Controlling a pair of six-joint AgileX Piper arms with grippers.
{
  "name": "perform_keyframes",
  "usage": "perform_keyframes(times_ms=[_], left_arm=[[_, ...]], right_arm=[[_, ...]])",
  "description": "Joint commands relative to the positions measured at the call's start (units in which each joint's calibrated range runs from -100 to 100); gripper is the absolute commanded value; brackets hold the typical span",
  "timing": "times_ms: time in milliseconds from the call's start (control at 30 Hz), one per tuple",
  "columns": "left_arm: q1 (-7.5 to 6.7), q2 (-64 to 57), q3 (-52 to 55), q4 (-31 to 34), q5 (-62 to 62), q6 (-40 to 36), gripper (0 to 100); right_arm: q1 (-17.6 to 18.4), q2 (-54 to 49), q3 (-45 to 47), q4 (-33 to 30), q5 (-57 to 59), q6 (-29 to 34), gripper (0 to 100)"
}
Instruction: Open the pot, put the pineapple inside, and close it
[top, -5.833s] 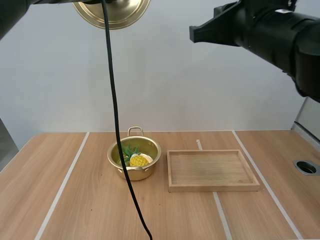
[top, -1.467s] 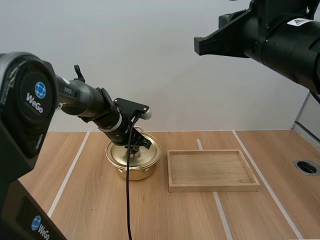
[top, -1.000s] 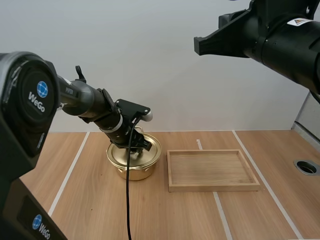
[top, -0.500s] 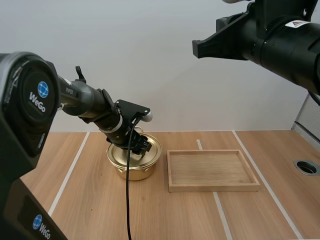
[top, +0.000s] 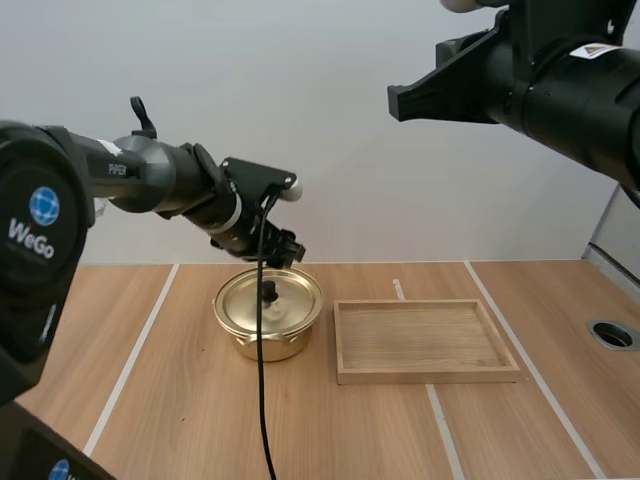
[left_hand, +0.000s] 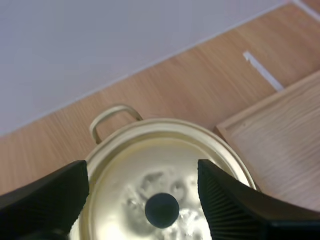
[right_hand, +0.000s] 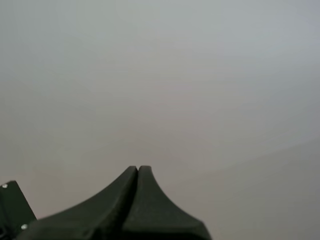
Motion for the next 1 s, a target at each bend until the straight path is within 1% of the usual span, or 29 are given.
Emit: perform_keyframes(times_ms=[0,133,233,400,667,733,800,900,967], left_arm=[[-0.07,-5.24,-1.88,-1.48,-6.64,-0.93,100],[-0.07,-11.98,-2.79,-1.62,-13.72,-0.93,100],[-0.07,-16.32,-2.79,-1.62,-16.47,-0.93,100],[-0.07,-22.17,-2.79,-1.62,-17.14,-0.93,100],[-0.07,-33.96,-2.79,-1.62,-16.98,-2.01,100],[-0.07,-37.06,-2.79,-1.62,-16.98,-2.45,85],[-0.07,-39.96,-2.79,-1.62,-16.98,-2.45,73],[-0.07,-44.27,-2.79,-1.62,-16.21,-2.54,62],[-0.07,-46.95,-2.79,-1.62,-14.36,-3.40,54]], right_arm=[[-0.28,-0.55,0.12,-0.60,-2.35,0.13,0],[-0.28,-0.55,0.12,-0.60,-5.83,0.13,0],[-0.28,-0.55,0.12,-0.60,-6.30,0.13,0],[-0.28,-0.66,0.12,-0.60,-6.28,1.71,0],[-0.28,-1.32,0.12,-0.69,-6.12,1.71,0],[-0.28,-1.81,0.12,-1.22,-6.12,1.71,0],[-0.28,-2.55,0.12,-1.34,-6.12,1.71,0],[-0.28,-3.74,0.12,-1.50,-6.12,2.77,0],[-0.28,-4.60,0.12,-1.62,-6.12,5.96,0]])
